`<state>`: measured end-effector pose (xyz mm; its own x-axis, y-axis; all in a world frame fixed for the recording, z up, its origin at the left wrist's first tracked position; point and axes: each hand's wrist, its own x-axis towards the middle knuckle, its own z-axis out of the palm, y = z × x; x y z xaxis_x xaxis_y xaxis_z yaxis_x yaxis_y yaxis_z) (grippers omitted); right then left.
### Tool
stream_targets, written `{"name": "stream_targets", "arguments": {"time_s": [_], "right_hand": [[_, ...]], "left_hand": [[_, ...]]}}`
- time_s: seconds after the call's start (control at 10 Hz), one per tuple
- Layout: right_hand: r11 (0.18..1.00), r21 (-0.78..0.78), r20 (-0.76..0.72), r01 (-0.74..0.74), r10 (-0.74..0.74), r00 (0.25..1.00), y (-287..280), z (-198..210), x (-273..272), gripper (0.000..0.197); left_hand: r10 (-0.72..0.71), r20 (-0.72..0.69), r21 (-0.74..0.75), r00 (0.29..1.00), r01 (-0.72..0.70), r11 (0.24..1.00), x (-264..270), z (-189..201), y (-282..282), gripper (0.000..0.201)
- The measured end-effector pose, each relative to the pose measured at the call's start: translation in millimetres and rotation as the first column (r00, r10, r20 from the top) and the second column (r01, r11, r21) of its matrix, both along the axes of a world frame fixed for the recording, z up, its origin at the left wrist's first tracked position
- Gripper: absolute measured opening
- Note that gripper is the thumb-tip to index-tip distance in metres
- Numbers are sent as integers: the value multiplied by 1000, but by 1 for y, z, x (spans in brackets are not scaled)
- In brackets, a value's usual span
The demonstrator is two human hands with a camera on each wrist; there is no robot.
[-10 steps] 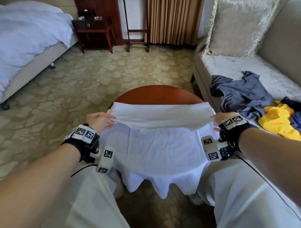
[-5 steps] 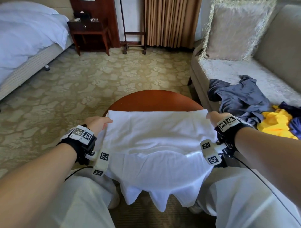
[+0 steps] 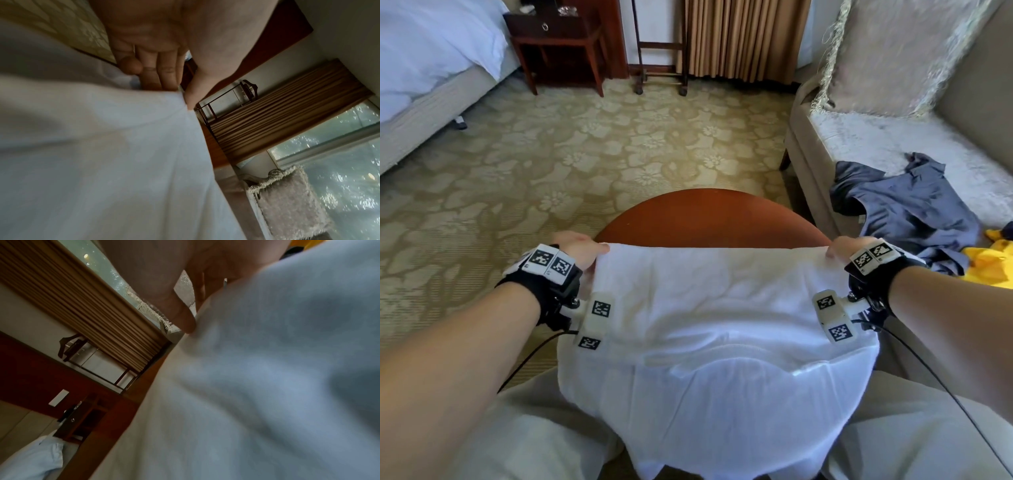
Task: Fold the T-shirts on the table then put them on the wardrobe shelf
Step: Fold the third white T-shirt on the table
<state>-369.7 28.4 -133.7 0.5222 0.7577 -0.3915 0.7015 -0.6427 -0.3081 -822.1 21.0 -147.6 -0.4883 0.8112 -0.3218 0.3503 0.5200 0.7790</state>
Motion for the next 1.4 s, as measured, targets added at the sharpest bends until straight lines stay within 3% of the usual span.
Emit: {"name": "stream_targets", "arguments": {"time_s": [0.1,0.2,0.3,0.4,0.5,0.6,0.7,0.8,0.9,1.0,1.1,1.2,1.3,1.4], "right_hand": [[995,-5,110,-103,103,989,-1,12,-5,36],[990,76,104,-121,113,988,4,17,-6,30],[968,231,-219,95,-44,975,21,12,3,36],[952,266,-288,153,-73,955,39,12,7,38],[963,229,-280,144,-76,957,41,12,5,44],[969,150,-293,198,-148,945,30,10,9,54],[965,108,-323,238,-192,927,4,15,3,52],[967,35,-450,254,-212,868,-22,10,1,27],[977,40,-529,210,-158,834,-62,7,-2,23],[964,137,-550,229,-118,827,-108,7,-9,21],[931,263,-613,254,-42,789,-158,4,-25,28],[928,152,-672,341,-156,724,-189,0,-30,20],[924,76,-703,376,-218,677,-209,2,-35,8],[932,-1,-711,361,-255,656,-225,15,-40,20]], "left_hand": [[33,29,23,999,-34,999,-7,-3,12,17],[57,53,49,997,-60,997,-10,-5,29,17],[70,87,105,994,-79,991,0,9,38,11],[61,96,75,994,-68,995,-3,12,54,22],[58,137,57,989,-66,996,-20,-11,73,50],[37,124,-17,992,-35,999,-20,-12,54,45],[82,135,-165,987,-60,984,-32,-28,26,77],[70,263,-209,962,-14,978,-17,-22,-14,78],[46,359,-166,932,15,986,6,-7,-61,31],[44,412,-163,910,26,986,7,-19,-92,56],[69,414,-163,908,0,987,11,-16,-125,30],[68,379,-172,923,-2,985,21,-14,-150,21],[65,373,-228,926,24,973,30,-6,-177,31],[21,343,-244,939,68,967,36,-2,-193,25]]}}
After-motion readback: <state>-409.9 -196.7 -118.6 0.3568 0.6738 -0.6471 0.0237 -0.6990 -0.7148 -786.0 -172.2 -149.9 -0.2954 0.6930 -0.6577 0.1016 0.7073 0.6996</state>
